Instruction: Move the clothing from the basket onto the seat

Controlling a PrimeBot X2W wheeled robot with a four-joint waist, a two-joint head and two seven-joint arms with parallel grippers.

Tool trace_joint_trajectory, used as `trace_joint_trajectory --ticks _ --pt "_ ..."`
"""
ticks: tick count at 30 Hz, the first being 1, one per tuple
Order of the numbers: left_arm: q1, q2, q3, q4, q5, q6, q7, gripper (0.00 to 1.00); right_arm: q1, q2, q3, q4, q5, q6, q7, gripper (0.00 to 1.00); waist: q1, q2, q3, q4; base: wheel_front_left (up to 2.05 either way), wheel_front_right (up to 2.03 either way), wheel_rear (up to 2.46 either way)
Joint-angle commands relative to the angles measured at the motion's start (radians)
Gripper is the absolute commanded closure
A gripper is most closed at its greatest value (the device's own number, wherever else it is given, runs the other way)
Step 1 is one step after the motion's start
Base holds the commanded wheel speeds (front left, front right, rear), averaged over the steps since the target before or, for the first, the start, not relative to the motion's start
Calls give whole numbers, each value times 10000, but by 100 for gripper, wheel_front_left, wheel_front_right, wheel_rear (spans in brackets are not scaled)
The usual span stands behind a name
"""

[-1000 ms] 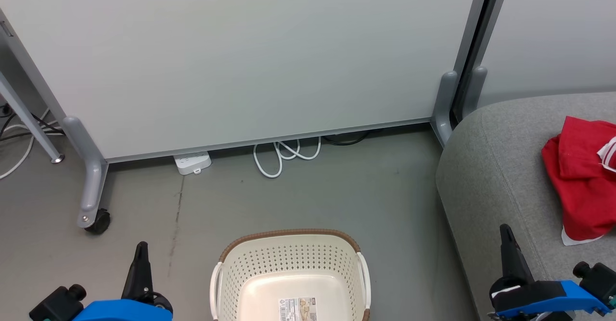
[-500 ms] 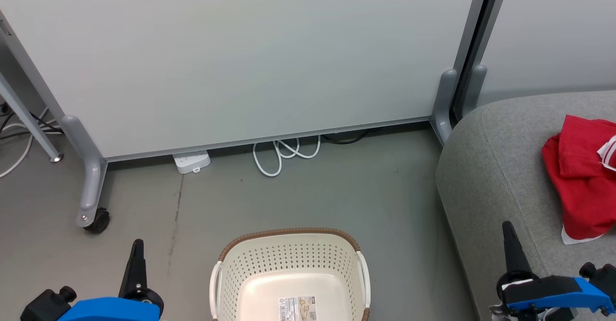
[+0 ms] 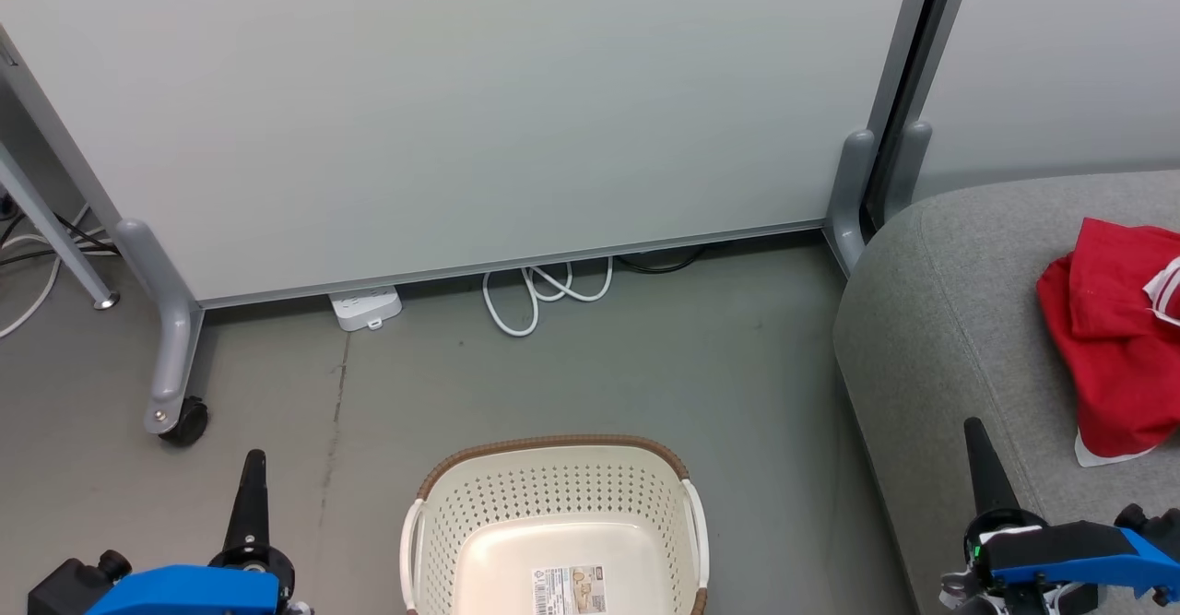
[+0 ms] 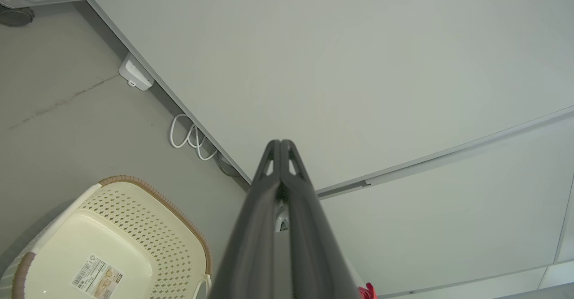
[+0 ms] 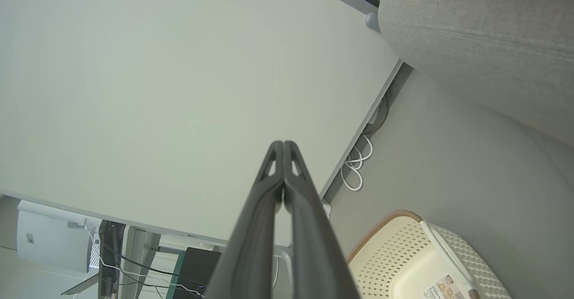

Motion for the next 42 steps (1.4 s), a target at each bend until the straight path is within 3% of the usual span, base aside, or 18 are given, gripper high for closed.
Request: trace_joint_trajectory --ticks 1,42 --pt "-218 57 54 -104 -209 -67 63 100 -259 12 -45 -120 230 -9 97 100 0 -1 3 -1 0 0 0" --pt "-314 71 517 -197 -3642 -433 958 100 -455 54 -297 -193 3801 -14 1006 100 -1 -1 115 -49 0 0 0"
